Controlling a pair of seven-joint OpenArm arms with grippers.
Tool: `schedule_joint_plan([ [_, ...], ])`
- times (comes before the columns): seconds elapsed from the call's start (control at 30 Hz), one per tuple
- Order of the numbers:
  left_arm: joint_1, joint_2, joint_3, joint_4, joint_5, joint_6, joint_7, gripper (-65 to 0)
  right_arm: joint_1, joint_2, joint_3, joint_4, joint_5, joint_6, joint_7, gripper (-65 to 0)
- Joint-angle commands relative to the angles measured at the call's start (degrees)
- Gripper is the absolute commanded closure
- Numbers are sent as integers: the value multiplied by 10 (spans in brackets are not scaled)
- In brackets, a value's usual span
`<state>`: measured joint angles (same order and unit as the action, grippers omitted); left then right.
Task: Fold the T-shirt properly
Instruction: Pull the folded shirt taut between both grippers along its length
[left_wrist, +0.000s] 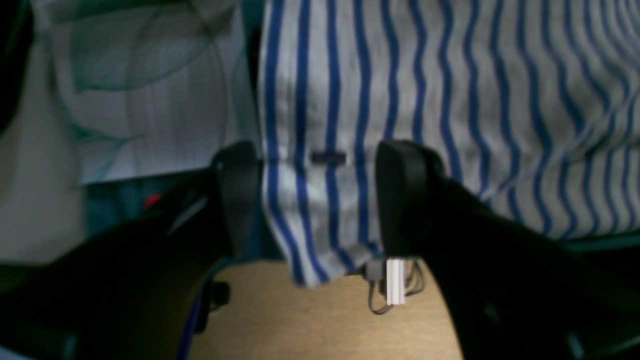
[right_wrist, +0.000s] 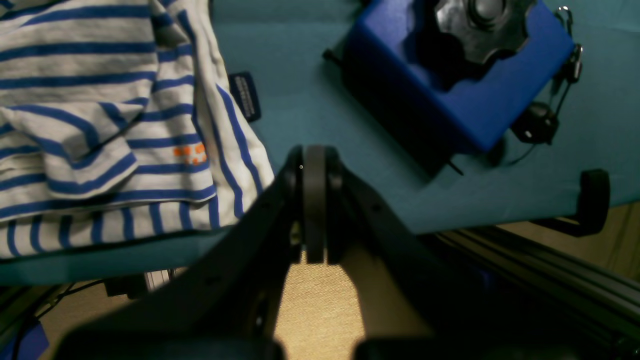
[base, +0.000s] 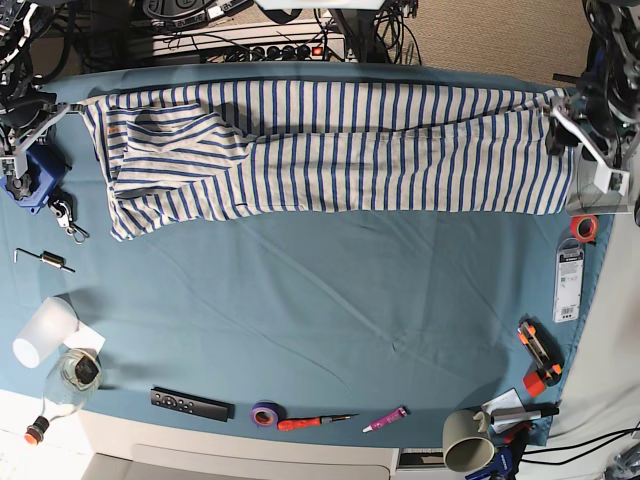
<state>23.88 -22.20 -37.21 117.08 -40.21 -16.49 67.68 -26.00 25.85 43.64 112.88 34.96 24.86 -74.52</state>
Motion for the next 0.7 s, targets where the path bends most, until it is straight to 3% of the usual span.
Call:
schedule_joint_plan([
  [0.0, -6, -8, -5, -4, -7, -1, -2, -378, 1, 13, 7, 7, 1, -3, 12, -10],
  [0.5, -22, 4, -4, -112, -11, -2, 4, -378, 3, 13, 7, 7, 1, -3, 23, -10],
  [0.67, -21, 14, -4, -132, -20, -16, -1, -378, 4, 13, 7, 7, 2, -3, 24, -10],
])
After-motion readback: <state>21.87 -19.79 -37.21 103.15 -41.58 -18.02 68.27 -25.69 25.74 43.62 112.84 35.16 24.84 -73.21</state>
